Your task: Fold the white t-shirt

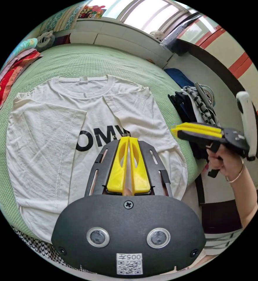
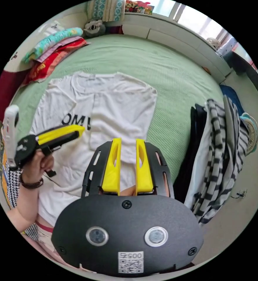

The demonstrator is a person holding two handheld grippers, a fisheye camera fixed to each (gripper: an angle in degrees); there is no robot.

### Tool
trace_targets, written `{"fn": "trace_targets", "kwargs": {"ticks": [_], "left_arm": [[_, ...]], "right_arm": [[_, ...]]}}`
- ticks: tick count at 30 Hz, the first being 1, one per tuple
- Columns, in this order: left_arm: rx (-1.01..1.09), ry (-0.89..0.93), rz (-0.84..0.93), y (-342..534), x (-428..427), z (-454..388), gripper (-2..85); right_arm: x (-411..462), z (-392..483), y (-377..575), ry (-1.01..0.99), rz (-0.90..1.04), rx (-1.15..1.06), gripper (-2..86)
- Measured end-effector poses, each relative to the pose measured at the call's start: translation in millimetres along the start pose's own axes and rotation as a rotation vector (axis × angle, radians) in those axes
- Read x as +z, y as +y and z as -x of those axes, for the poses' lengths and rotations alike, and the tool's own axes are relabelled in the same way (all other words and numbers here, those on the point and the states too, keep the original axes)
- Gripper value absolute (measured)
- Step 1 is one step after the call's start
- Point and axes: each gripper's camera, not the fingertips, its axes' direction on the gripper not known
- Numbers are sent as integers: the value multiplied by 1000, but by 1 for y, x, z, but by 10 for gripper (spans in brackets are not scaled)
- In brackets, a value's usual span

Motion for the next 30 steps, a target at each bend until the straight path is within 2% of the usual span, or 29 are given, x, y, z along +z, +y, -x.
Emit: {"fn": "trace_targets", "kwargs": {"ticks": [4,7,11,15,20,24,30], "left_arm": [[-38,-59,17,4,-3,1,27],[-58,-87,-4,12,-15,1,27],[-41,-47,-83,23,-55,0,17],[-66,-158,-112,55,-112,16,31],[-169,-298,-77,108,-165,60,51],[-276,-282,-20,133,-188,101,79],[-343,-309,27,136,-196,121,96]], "right_arm": [[35,-17,18,67,108,99,43],[33,-31,28,4,81,177,27],[18,-40,51,-9,36,220,52],[2,-45,87,-58,-31,202,79],[-2,-46,145,-92,-137,219,86],[-1,-40,168,-157,-153,228,85],[-3,-23,187,-120,-175,226,65]]}}
